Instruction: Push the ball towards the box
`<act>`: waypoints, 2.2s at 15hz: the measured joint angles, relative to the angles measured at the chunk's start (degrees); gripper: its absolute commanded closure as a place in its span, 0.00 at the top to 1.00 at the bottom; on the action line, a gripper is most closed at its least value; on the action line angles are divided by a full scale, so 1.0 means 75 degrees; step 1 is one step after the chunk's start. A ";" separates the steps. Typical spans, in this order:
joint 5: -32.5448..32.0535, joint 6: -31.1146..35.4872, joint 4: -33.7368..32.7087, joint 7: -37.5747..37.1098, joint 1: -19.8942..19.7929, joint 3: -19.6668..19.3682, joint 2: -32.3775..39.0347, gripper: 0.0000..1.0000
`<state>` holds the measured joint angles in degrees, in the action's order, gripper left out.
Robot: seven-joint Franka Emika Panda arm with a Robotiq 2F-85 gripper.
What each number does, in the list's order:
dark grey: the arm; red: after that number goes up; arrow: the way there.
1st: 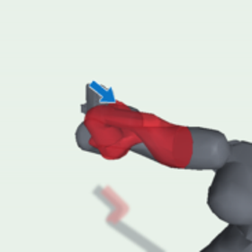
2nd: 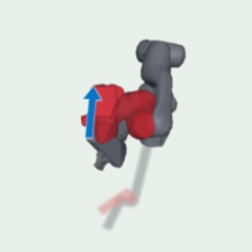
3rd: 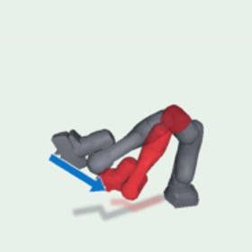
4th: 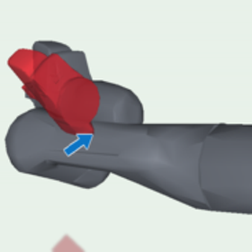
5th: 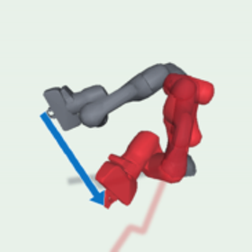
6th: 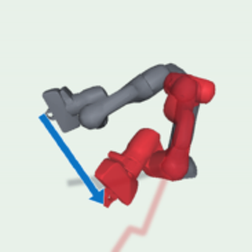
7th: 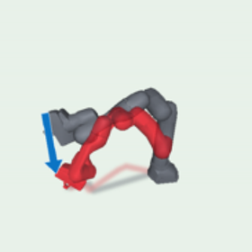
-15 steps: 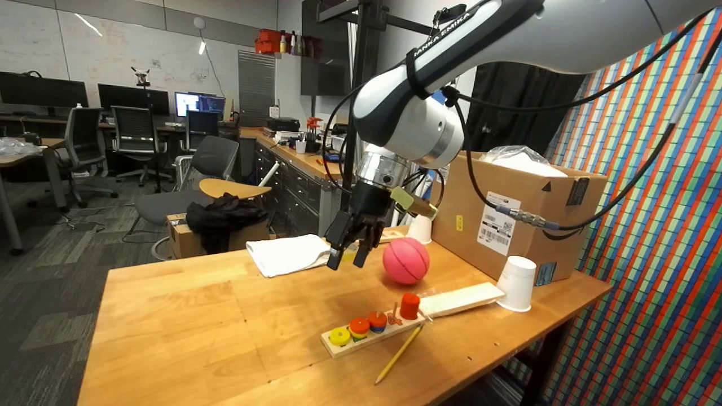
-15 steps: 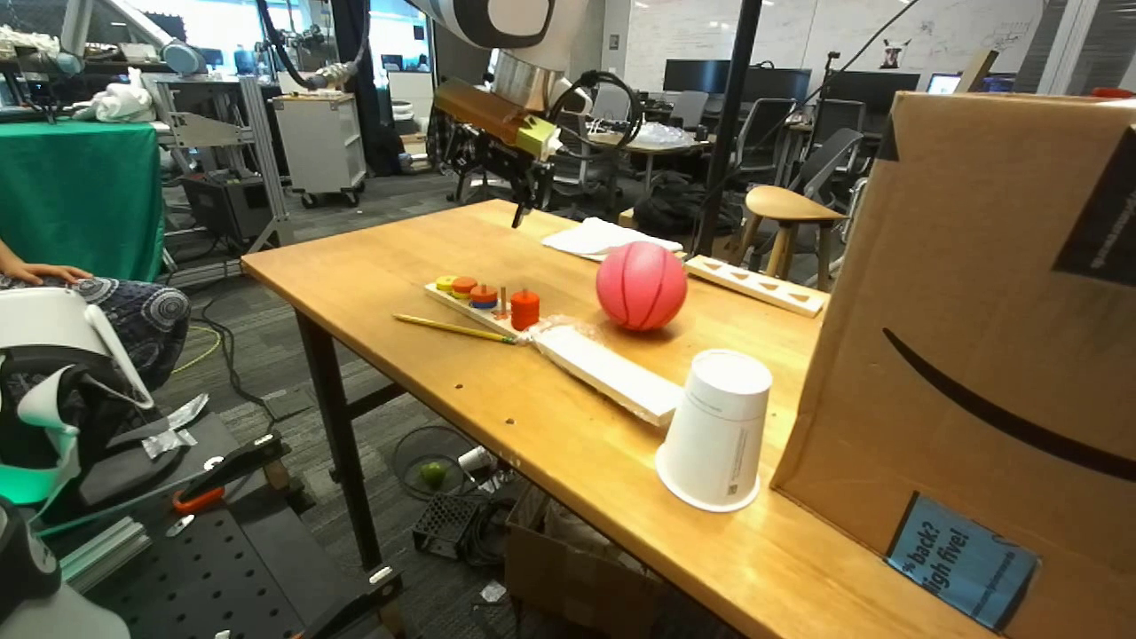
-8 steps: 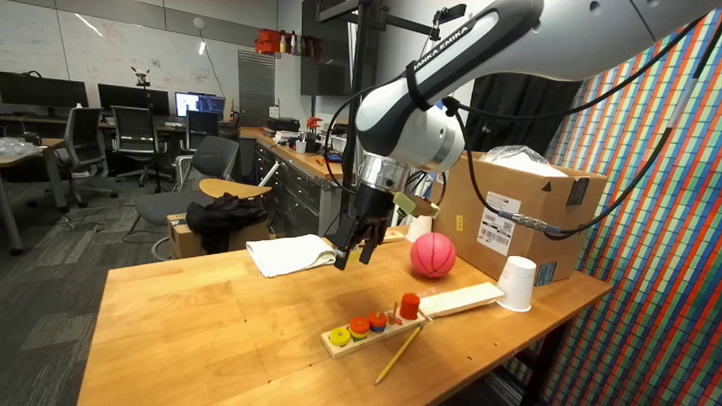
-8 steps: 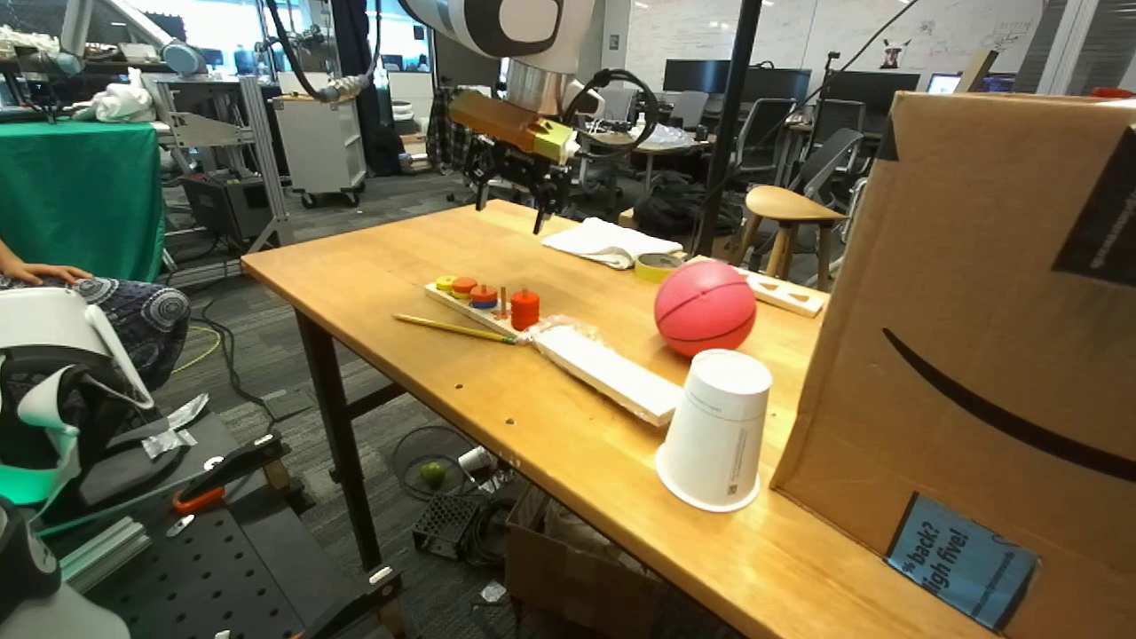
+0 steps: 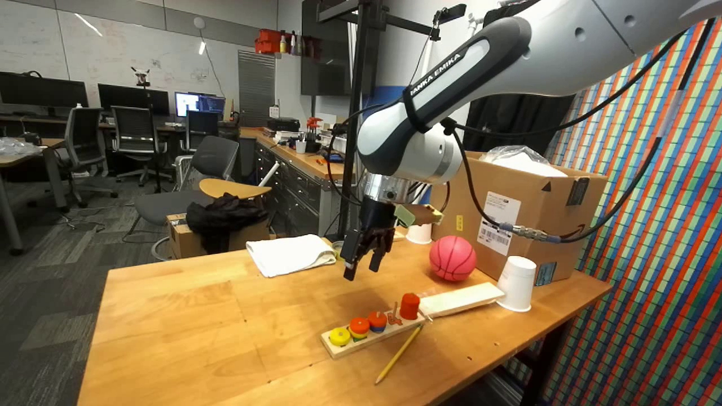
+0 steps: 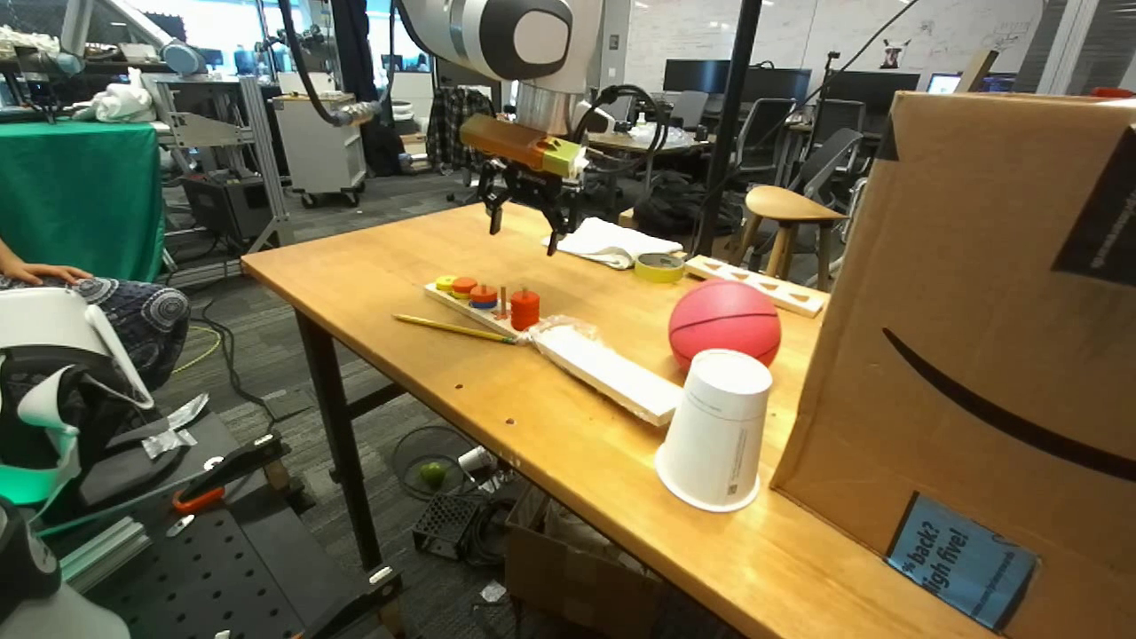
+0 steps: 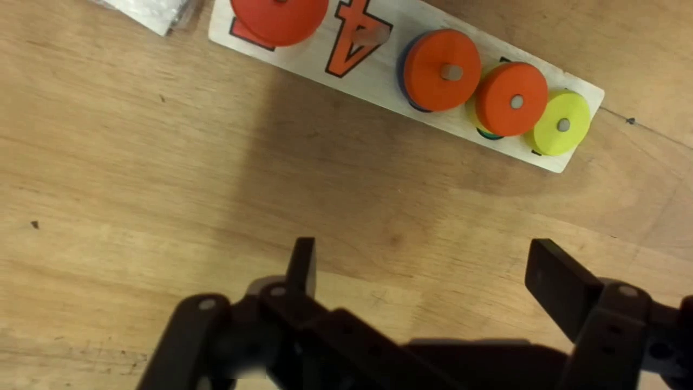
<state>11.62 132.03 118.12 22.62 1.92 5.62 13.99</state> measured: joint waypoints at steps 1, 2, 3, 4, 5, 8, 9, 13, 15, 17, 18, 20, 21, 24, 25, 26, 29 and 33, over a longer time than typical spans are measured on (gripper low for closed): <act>-0.0066 0.0000 0.0000 -0.0098 -0.0001 -0.0024 0.0041 1.00; -0.0172 0.0000 -0.0002 -0.0207 -0.0002 -0.0053 0.0079 1.00; -0.0297 0.0000 -0.0005 -0.0319 -0.0003 -0.0089 0.0115 1.00; -0.0439 0.0000 -0.0006 -0.0441 -0.0004 -0.0133 0.0147 1.00; -0.0564 -0.0002 -0.0007 -0.0553 -0.0007 -0.0181 0.0174 1.00; -0.0810 -0.0014 -0.0007 -0.0820 -0.0038 -0.0309 0.0234 1.00; -0.0859 -0.0014 -0.0007 -0.0882 -0.0054 -0.0339 0.0249 1.00; -0.1230 -0.0040 -0.0049 -0.1085 -0.0076 -0.0474 0.0321 1.00; -0.1724 -0.0197 -0.0184 -0.1311 -0.0085 -0.0635 0.0394 1.00; -0.2406 -0.0119 -0.0431 -0.1807 -0.0121 -0.0956 0.0412 1.00; -0.2626 -0.0046 -0.0588 -0.1930 -0.0201 -0.1127 0.0351 1.00; -0.3009 0.0044 -0.0832 -0.2044 -0.0417 -0.1421 0.0061 1.00; -0.3240 0.0101 -0.0896 -0.2109 -0.0504 -0.1540 -0.0144 1.00; -0.4309 0.0482 -0.0886 -0.2755 -0.0584 -0.1761 -0.0726 1.00; -0.4816 0.0650 -0.0862 -0.3163 -0.0570 -0.1763 -0.0820 1.00; -0.5362 0.0804 -0.0827 -0.3633 -0.0527 -0.1760 -0.0871 1.00; -0.6464 0.0963 -0.0664 -0.4679 -0.0335 -0.1678 -0.0890 1.00; -0.6956 0.0969 -0.0415 -0.5259 -0.0118 -0.1443 -0.0891 1.00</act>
<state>-40.55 139.30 115.01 -16.82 1.03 -5.20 7.31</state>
